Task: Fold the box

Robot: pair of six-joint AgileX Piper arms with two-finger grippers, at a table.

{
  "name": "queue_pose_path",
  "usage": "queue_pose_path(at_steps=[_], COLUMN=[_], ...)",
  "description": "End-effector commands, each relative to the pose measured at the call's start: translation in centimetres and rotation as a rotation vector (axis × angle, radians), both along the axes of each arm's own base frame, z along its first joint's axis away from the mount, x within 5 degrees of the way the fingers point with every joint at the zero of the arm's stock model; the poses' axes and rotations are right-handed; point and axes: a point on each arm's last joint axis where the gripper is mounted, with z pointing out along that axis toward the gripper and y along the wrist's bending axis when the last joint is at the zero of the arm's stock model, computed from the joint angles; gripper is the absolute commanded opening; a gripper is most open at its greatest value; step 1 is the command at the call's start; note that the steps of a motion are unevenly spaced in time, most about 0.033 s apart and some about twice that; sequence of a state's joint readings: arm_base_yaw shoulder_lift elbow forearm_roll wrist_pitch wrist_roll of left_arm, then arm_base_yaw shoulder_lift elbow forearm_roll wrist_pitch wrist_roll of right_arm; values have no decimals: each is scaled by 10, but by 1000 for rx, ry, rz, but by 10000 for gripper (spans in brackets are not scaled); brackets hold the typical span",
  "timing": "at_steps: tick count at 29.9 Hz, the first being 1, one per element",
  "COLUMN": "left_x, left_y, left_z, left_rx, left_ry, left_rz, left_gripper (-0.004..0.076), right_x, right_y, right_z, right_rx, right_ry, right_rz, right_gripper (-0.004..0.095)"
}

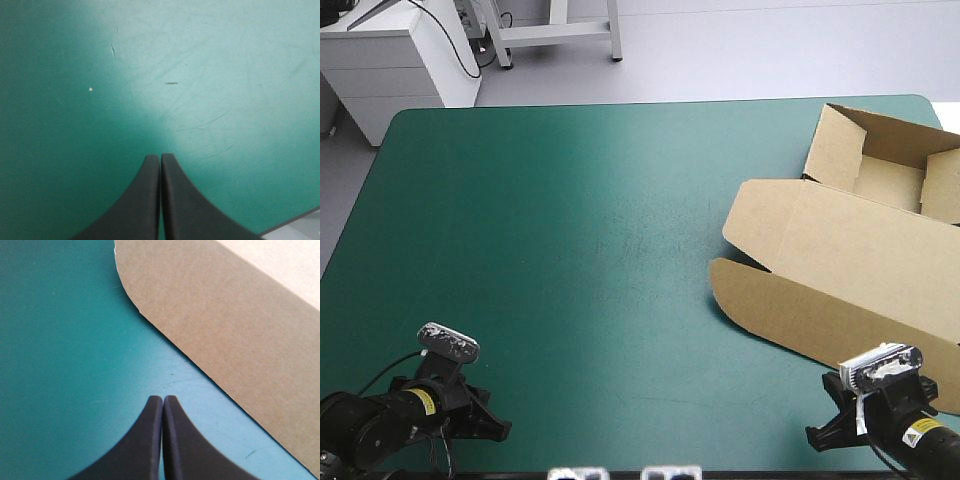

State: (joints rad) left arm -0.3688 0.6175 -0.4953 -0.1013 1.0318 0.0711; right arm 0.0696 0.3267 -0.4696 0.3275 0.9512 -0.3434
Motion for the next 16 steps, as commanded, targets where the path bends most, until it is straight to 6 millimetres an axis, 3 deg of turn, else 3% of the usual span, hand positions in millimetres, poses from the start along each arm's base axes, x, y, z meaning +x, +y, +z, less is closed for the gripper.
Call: queue_pose_path(at_steps=[1, 16], left_x=[3, 2], left_y=[-2, -2], left_z=[8, 6], left_rx=[-29, -23], left_ry=[-45, -27], left_rz=[0, 0], left_gripper=[-8, -8], right_x=[3, 3], right_y=[1, 1], right_z=[11, 11], right_rx=[26, 26], right_ry=[-67, -67], right_rz=[-3, -3], right_gripper=[-14, -14])
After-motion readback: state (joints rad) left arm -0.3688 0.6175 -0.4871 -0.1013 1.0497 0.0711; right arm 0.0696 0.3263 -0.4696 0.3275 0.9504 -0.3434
